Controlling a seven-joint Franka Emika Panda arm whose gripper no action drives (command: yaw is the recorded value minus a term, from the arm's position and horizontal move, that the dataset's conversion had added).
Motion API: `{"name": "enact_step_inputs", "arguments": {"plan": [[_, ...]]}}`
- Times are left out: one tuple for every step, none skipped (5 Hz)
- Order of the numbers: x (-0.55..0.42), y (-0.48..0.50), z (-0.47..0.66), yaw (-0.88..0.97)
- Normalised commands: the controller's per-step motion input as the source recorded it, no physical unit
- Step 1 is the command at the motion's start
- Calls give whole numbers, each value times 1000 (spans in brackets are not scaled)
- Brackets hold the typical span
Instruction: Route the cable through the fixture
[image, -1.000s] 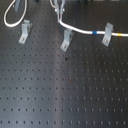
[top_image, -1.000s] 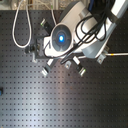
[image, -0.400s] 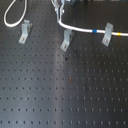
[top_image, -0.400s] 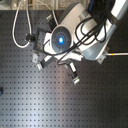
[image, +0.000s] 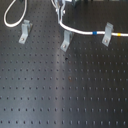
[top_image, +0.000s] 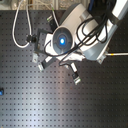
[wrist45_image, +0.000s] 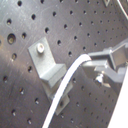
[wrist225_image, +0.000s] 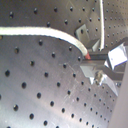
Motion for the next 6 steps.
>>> {"name": "enact_step_inputs", "arguments": {"plan": [[202,-162,3,369],[228,-306,28,511],[28,-117,0,171],[-267,112,-6,-217],[-338,183,26,-517],[-96,64,1,-311]]}}
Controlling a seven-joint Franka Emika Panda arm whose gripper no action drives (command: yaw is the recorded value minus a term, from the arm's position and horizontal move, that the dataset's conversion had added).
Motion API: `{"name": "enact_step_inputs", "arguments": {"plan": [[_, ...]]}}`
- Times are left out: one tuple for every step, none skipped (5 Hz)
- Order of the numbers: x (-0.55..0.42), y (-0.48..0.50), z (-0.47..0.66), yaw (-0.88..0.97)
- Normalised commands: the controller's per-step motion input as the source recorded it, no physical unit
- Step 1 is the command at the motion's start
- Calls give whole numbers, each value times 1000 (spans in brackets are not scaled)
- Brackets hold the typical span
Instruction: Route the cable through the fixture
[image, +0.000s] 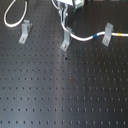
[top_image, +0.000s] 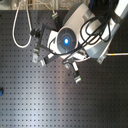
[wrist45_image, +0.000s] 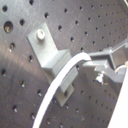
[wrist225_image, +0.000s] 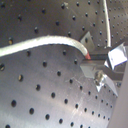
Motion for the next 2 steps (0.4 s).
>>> {"name": "enact_step_inputs", "arguments": {"plan": [[0,0,28,0],[-53,19,751,-26]]}}
